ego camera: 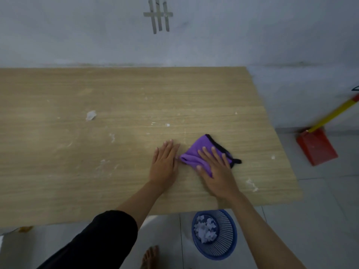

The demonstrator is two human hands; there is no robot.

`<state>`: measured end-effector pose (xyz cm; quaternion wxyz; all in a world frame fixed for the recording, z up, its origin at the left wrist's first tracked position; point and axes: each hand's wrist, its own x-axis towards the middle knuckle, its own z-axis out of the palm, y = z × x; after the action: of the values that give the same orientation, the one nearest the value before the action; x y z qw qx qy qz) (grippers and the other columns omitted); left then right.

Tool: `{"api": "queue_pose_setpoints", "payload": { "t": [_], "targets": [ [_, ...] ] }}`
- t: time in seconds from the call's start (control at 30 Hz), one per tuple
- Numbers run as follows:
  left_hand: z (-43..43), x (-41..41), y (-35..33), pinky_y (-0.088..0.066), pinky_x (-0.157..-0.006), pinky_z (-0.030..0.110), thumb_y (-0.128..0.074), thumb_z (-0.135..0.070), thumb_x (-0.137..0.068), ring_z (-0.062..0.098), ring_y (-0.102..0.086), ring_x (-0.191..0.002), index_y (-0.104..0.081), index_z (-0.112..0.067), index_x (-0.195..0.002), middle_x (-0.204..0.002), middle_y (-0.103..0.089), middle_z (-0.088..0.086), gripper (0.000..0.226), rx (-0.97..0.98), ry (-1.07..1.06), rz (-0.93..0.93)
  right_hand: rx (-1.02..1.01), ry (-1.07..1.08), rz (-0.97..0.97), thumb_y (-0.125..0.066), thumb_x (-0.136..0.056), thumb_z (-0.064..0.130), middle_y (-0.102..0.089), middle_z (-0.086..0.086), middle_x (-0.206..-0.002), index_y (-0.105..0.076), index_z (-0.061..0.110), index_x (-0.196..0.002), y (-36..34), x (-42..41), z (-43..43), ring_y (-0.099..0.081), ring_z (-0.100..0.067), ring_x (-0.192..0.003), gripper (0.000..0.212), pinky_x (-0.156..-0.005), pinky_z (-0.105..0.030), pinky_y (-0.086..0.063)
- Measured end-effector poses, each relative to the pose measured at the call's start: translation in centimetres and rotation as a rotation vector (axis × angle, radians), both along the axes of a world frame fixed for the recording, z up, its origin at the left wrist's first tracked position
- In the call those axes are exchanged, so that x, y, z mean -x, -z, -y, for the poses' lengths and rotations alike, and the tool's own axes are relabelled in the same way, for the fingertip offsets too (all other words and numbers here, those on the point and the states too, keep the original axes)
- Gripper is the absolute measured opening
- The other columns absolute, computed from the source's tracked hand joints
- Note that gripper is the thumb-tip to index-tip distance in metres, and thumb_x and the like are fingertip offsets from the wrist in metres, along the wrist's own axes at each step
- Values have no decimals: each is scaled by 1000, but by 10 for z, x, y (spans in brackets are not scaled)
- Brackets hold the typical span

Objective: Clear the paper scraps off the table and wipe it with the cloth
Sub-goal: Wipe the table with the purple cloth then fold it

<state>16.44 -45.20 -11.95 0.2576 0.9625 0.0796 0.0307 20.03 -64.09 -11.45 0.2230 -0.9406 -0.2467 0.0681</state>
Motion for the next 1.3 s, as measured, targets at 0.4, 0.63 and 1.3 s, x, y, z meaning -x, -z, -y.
{"api": "queue_pose_setpoints", "payload": {
  "t": [0.4, 0.63, 1.3],
  "targets": [
    [-21, -10, 4, 4, -118, 35, -8, -42, -87, 14, 4, -145, -16, -26, -146, -157, -5, -1, 61, -25, 148, -109, 164, 555, -92, -13, -83, 66, 0, 3, -156, -9, 31, -146, -2, -17, 40, 8, -18, -143, 72, -115, -42, 10],
    [-33, -8, 3, 4, -116, 31, -5, -43, -85, 14, 4, -145, -16, -30, -145, -158, -3, -1, 62, -33, 160, -110, 57, 138, -35, -23, -85, 66, -7, 16, -153, -10, 31, -146, -3, 37, 24, 6, -1, -142, 71, -114, -22, 12],
    [-56, -144, -6, 6, -114, 30, 1, -45, -79, 16, -1, -145, -18, -28, -145, -157, -7, -1, 70, -103, 16, -70, 76, 460, 38, -21, -82, 65, -23, -4, -154, -29, 20, -143, 6, -226, 17, -13, -21, -143, 76, -116, -44, -6]
  ]
}}
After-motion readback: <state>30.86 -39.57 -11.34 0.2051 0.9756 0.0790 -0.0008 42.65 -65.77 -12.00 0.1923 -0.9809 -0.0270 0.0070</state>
